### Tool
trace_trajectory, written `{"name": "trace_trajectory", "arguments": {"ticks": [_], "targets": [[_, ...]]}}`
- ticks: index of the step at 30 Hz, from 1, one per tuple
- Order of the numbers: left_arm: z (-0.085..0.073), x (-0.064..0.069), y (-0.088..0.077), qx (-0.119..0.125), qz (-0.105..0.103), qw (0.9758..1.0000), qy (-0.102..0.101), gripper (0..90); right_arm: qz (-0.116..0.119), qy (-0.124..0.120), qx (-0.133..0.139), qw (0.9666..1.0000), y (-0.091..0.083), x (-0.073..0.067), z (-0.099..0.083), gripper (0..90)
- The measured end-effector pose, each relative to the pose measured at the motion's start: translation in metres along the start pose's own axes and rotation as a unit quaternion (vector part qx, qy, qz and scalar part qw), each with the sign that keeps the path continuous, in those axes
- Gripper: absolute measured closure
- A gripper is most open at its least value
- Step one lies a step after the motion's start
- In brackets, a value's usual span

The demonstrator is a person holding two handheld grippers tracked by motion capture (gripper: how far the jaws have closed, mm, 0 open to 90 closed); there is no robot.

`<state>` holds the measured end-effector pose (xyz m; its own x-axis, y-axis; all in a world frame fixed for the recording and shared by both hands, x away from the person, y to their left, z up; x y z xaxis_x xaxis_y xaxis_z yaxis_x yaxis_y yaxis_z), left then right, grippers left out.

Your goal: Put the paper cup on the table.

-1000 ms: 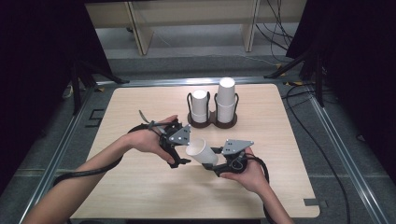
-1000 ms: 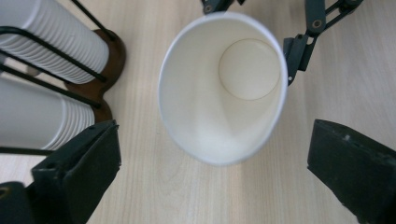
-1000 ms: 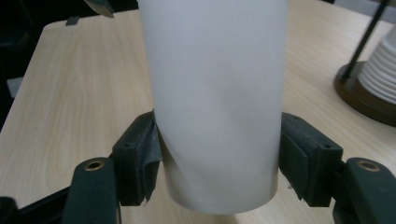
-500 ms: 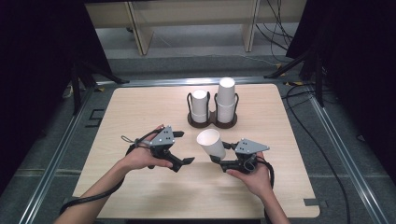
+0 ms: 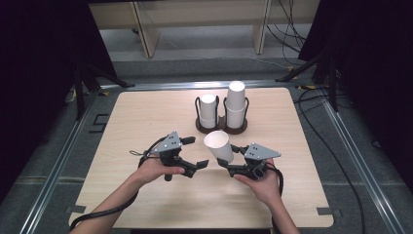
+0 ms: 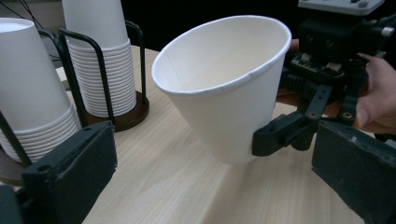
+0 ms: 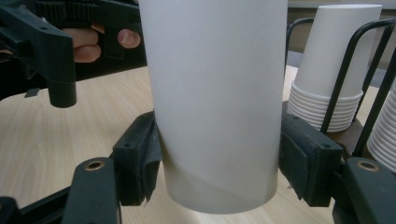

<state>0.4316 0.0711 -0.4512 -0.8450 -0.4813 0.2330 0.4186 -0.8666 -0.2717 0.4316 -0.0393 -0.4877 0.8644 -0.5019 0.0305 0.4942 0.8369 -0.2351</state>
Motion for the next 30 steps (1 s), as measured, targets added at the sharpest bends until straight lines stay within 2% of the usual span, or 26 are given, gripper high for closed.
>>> {"name": "trace_trajectory", "arguments": {"ticks": [1,2,4,5,6,8,9,10,11,12,15,16,17,18,19,20,21,22,23,24,27,29,30], "targets": [[0.001,0.000,0.002,0.009,-0.002,0.9999,-0.008,0.0,-0.007,-0.013,0.008,0.9999,0.001,0.002,0.001,34.8],[0.001,0.000,0.002,0.007,-0.002,0.9998,-0.016,0.0,-0.014,-0.020,0.002,0.9997,0.001,0.005,0.000,34.7],[0.001,0.000,0.005,0.011,-0.001,0.9998,-0.019,0.0,-0.012,-0.017,0.011,0.9997,0.004,0.004,0.000,34.8],[0.002,-0.001,0.007,0.017,-0.002,0.9997,-0.017,0.0,-0.006,-0.014,0.006,0.9999,0.004,0.003,0.000,34.8],[0.002,-0.001,0.008,0.013,0.002,0.9998,-0.016,0.0,0.003,0.005,0.008,1.0000,0.006,-0.001,0.000,34.8],[0.006,0.000,0.012,0.027,-0.003,0.9992,-0.028,0.0,0.002,0.002,0.006,1.0000,0.007,0.001,0.000,34.8],[0.006,0.000,0.012,0.021,-0.002,0.9994,-0.029,0.0,0.002,0.003,0.010,0.9999,0.007,0.001,0.001,34.8],[0.009,0.001,0.016,0.031,-0.012,0.9989,-0.034,0.0,-0.003,-0.009,0.017,0.9998,0.007,0.003,0.003,34.8],[0.008,0.001,0.017,0.022,-0.011,0.9991,-0.034,0.0,-0.009,-0.009,0.021,0.9997,0.007,0.004,0.005,34.8],[0.009,0.002,0.019,0.024,-0.014,0.9990,-0.034,0.0,-0.007,-0.009,0.024,0.9996,0.007,0.003,0.006,34.8],[0.010,0.003,0.022,0.025,-0.015,0.9989,-0.036,0.0,-0.011,-0.004,0.017,0.9998,0.007,0.002,0.007,34.8],[0.012,0.003,0.023,0.030,-0.019,0.9985,-0.042,0.0,-0.003,-0.003,0.014,0.9999,0.007,0.000,0.006,34.8],[0.011,0.003,0.023,0.029,-0.017,0.9983,-0.047,0.0,-0.012,-0.019,0.031,0.9993,0.008,0.002,0.010,34.8],[0.011,0.003,0.024,0.027,-0.017,0.9984,-0.047,0.0,-0.017,-0.020,0.021,0.9994,0.006,0.003,0.008,34.8],[0.010,0.003,0.025,0.026,-0.017,0.9985,-0.045,0.0,-0.008,-0.008,0.021,0.9997,0.006,-0.002,0.008,34.8],[0.009,0.003,0.026,0.027,-0.015,0.9985,-0.046,0.0,-0.021,-0.028,0.028,0.9990,0.006,0.002,0.009,34.8],[0.010,0.004,0.028,0.034,-0.017,0.9982,-0.047,0.1,-0.023,-0.022,0.029,0.9991,0.006,0.000,0.009,34.8],[0.009,0.003,0.027,0.030,-0.012,0.9984,-0.047,0.3,-0.020,-0.023,0.025,0.9992,0.006,0.000,0.008,34.8],[0.010,0.003,0.028,0.035,-0.013,0.9981,-0.049,1.1,-0.004,-0.007,0.024,0.9997,0.007,-0.005,0.008,34.8],[0.012,0.004,0.028,0.043,-0.017,0.9977,-0.050,2.2,-0.011,-0.017,0.016,0.9997,0.006,-0.003,0.007,34.8],[0.013,0.003,0.029,0.042,-0.010,0.9980,-0.045,3.9,-0.011,-0.013,0.019,0.9997,0.007,-0.004,0.007,34.8],[0.015,0.003,0.030,0.049,-0.013,0.9974,-0.051,5.4,-0.016,-0.028,0.028,0.9991,0.008,-0.001,0.009,34.8],[0.014,0.002,0.030,0.044,-0.011,0.9978,-0.049,6.2,-0.019,-0.029,0.020,0.9992,0.007,-0.001,0.008,34.8]]}}
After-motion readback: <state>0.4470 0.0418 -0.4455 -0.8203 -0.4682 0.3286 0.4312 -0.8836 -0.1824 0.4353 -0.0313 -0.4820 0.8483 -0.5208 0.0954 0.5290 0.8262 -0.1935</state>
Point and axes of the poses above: each handheld gripper's, and its own axes: y roughly forward along the jaws, z roughly out of its top, x roughly to its right, the point moved 10 cm from there along y, roughly forward along the jaws, and after that the axes turned 7 degrees about -y, right-handed, at the moved point
